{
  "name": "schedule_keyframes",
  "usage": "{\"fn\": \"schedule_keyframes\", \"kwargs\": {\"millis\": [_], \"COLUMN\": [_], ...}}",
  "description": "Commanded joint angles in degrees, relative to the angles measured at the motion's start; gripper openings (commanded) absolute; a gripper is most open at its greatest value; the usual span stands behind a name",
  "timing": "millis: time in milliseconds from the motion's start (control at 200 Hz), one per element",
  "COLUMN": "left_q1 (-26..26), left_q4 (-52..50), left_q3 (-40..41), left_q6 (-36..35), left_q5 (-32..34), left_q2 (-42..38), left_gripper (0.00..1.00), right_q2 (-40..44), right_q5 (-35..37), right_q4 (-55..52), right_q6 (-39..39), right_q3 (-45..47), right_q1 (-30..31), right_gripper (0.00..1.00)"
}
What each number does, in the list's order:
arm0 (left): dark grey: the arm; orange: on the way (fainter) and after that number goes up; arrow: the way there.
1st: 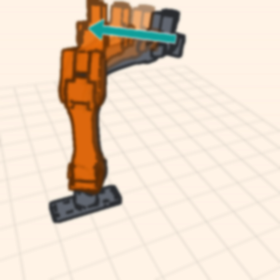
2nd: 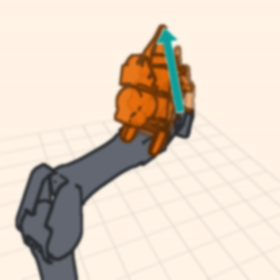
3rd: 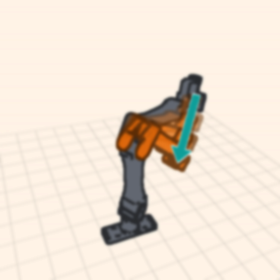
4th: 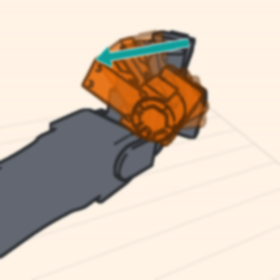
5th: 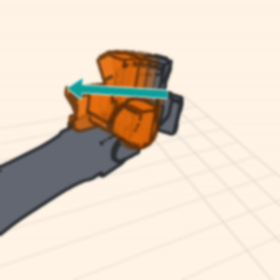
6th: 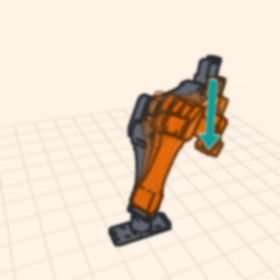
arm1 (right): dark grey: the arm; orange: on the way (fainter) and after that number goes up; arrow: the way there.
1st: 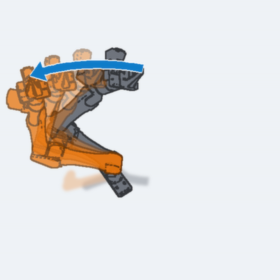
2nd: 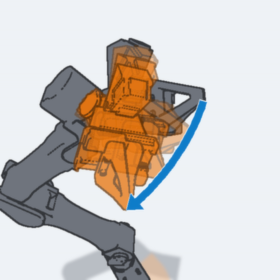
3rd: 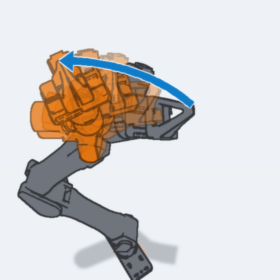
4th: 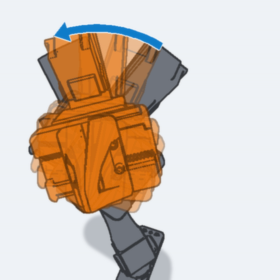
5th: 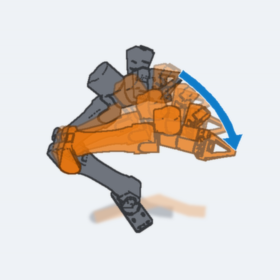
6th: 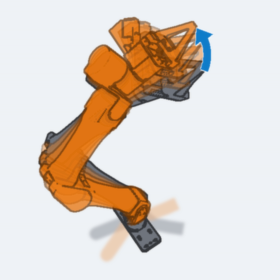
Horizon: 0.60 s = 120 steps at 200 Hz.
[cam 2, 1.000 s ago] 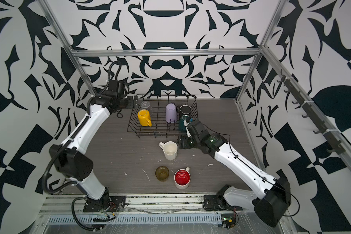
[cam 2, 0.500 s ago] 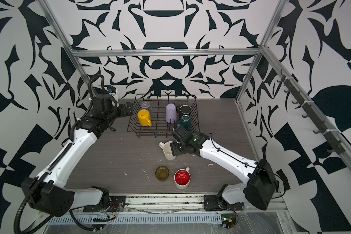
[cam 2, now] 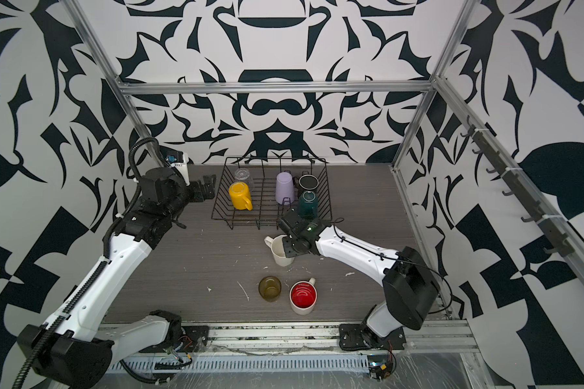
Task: Load cups into a dish rack
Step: Pick up the cup from the center of the table.
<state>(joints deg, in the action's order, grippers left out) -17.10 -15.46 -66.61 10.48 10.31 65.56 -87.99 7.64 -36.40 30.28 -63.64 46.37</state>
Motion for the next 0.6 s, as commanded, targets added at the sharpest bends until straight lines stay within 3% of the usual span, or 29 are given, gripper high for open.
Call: {"fn": "schedule_keyframes", "kwargs": {"millis": [0,195,350,595], "left_q1": [0.1,0.1,0.1,0.1], "left_q4": [1.7,4.2,7.2,10.1], "left_q3": [0.4,2.8,5.2,7.4], "left_q6": [-0.5,-0.9,-1.1,-0.6], "left_q5": [-0.5,-0.9,-1.4,-3.2], "left_q2": [-1.5,-2.9,-4.7,-7.0], "left_gripper": [0.99,0.99,0.99,0.99], "right_q2": [0.0,-0.9,-0.7,3.2], "right_q5": [1.7,1.6,1.8,2.0], "right_q4": [1.0,0.6,-0.2,-2.3], "right_q6": [0.0,-0.6,-0.8,-0.3], "right_q3": [-2.2,-2.7,-3.2,-4.2], "right_q1": [0.2,0.4,0.4,0.4], "right_gripper": [0.39,0.23,0.0,0.0]}}
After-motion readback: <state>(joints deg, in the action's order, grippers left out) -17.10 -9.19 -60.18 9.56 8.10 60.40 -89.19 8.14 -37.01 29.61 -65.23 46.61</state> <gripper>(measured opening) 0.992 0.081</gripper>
